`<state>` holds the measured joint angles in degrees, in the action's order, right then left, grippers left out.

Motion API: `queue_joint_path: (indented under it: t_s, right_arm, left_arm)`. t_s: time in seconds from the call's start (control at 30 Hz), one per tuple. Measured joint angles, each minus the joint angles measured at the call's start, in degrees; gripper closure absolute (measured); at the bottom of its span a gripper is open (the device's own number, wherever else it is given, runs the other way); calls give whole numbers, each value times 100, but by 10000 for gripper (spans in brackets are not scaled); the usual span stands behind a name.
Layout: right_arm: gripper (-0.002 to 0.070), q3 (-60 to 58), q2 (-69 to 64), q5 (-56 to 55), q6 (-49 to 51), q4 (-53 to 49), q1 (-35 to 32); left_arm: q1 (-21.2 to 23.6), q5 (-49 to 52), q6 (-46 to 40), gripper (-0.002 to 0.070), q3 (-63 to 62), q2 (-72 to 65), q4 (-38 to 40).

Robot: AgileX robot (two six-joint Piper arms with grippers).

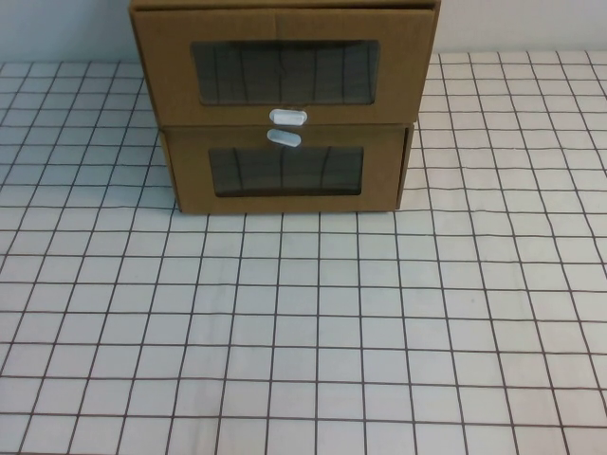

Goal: Close the shoe box

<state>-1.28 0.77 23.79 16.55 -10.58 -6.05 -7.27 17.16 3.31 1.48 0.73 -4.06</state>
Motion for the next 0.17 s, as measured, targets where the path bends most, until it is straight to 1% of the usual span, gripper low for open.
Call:
queue_joint_path:
  t_s: [0.17]
  right_arm:
    - [690, 0, 0, 0, 0, 0, 0]
  left_arm:
    - [0, 0, 0, 680, 0, 0, 0]
